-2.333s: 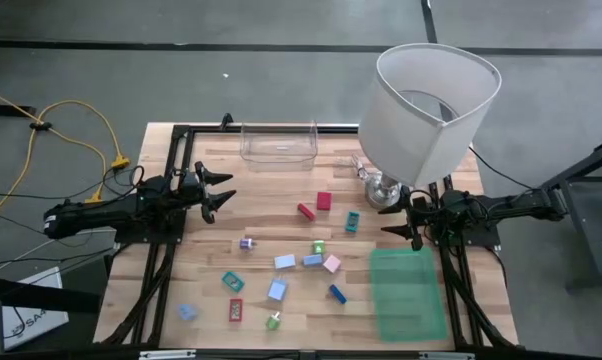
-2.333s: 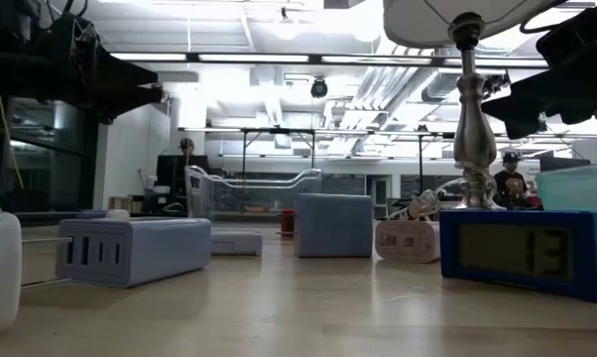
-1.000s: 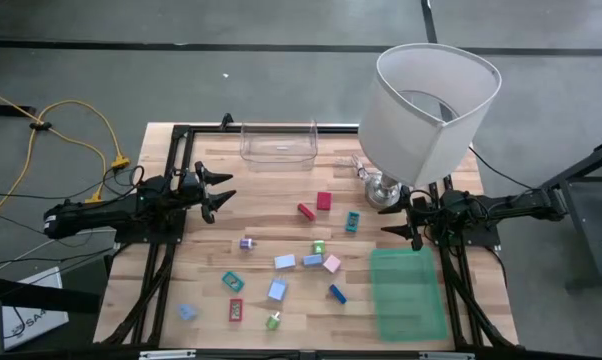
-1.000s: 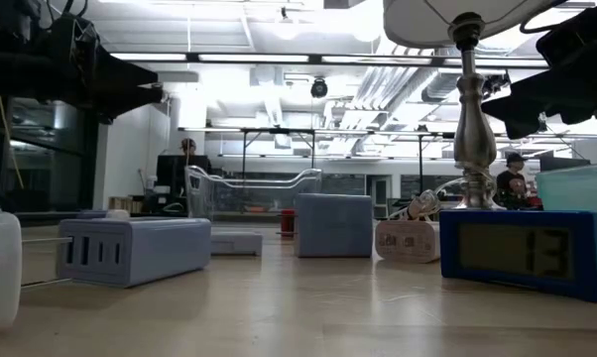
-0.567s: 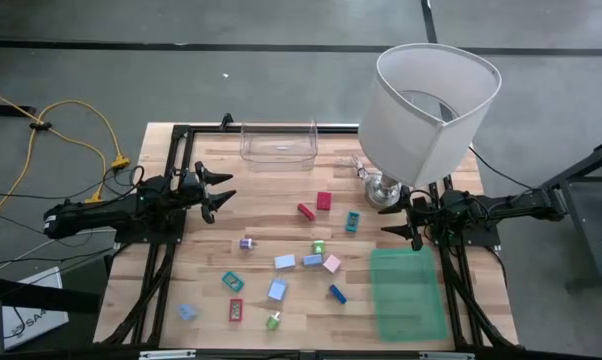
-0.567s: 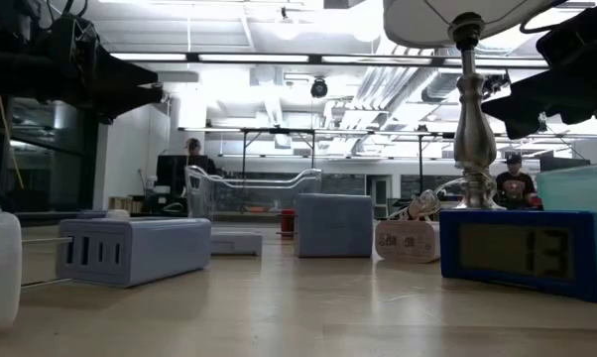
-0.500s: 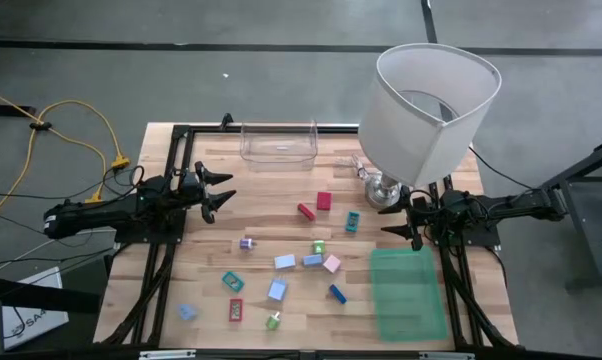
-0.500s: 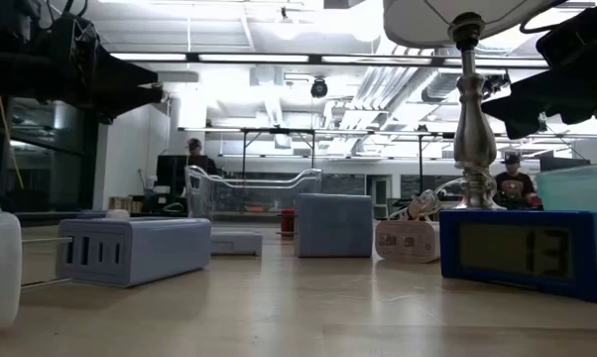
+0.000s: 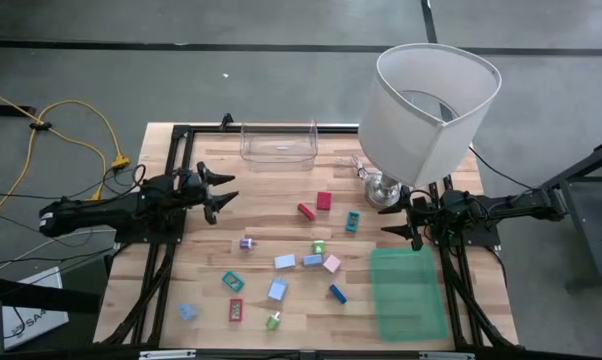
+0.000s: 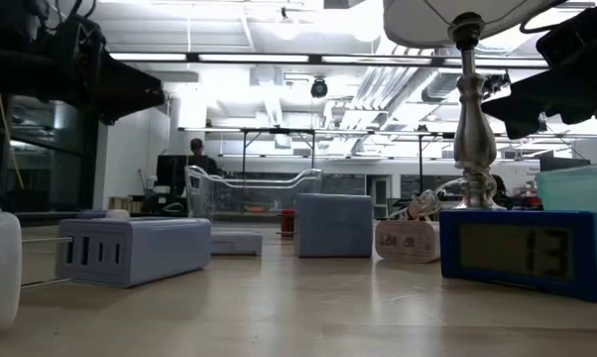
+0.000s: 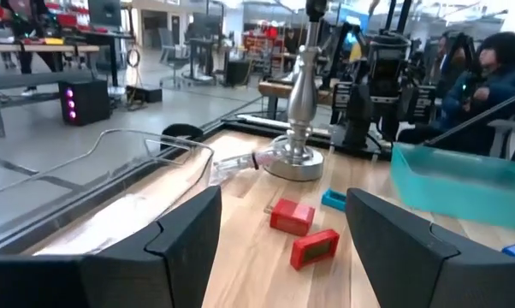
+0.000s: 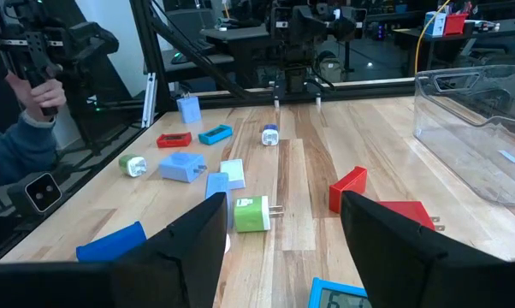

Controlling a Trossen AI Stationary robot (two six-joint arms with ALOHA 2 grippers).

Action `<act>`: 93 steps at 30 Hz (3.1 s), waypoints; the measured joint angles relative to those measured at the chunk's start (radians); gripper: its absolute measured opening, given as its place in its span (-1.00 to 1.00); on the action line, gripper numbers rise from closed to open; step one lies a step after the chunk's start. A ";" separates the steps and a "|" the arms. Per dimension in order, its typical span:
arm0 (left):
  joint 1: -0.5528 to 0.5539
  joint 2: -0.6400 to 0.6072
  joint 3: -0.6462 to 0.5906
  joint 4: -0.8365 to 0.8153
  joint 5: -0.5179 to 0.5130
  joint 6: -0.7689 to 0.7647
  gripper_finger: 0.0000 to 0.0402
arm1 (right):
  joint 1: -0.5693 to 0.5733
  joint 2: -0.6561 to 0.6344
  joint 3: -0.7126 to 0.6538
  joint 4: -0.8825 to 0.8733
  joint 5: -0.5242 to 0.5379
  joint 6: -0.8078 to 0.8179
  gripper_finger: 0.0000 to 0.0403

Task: Pick & Place Office items
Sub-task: Put the top red digital clock into the transparent bin

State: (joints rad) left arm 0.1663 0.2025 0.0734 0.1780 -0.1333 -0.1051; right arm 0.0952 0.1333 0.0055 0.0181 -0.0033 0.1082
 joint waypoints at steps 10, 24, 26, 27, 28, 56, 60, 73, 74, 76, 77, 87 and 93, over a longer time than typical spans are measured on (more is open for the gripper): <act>-0.029 0.339 0.231 -0.039 0.014 0.053 0.21 | 0.000 0.000 0.000 0.000 0.000 0.000 0.07; -0.254 0.652 0.622 -0.449 -0.194 0.109 0.21 | 0.000 0.000 0.000 0.000 0.000 0.000 0.07; -0.290 0.681 0.644 -0.482 -0.230 0.096 0.21 | 0.000 0.000 0.000 0.000 0.000 0.000 0.07; -0.307 0.697 0.654 -0.493 -0.250 0.090 0.21 | 0.000 0.000 0.000 0.000 0.000 0.000 0.07; -0.325 0.711 0.664 -0.501 -0.267 0.084 0.21 | 0.000 0.000 0.000 0.000 0.000 0.000 0.07; -0.437 0.948 0.905 -0.848 -0.355 -0.229 0.21 | 0.000 0.000 0.000 0.002 0.000 0.000 0.07; -0.373 0.999 0.905 -0.773 -0.239 -0.086 0.21 | 0.000 0.002 0.000 0.001 0.000 0.000 0.07; -0.089 1.163 0.908 -0.622 0.073 0.261 0.21 | 0.000 0.010 0.000 0.001 0.000 0.000 0.07; -0.076 1.174 0.917 -0.623 0.076 0.275 0.21 | 0.000 0.010 0.000 0.001 0.000 0.000 0.07; -0.057 1.198 0.946 -0.640 0.076 0.301 0.21 | 0.000 0.010 0.000 0.001 0.000 0.000 0.07; -0.051 1.214 0.969 -0.653 0.076 0.319 0.21 | 0.000 0.010 0.000 0.001 0.000 0.000 0.07; 0.002 1.449 1.232 -0.800 0.221 0.509 0.21 | 0.000 0.010 0.000 0.001 0.000 0.000 0.07; 0.076 1.538 1.279 -0.825 0.394 0.614 0.21 | 0.000 0.010 0.000 0.001 0.000 0.000 0.07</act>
State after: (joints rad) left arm 0.2426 1.7402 1.3525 -0.6466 0.2608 0.5092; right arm 0.0956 0.1432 0.0055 0.0190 -0.0036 0.1083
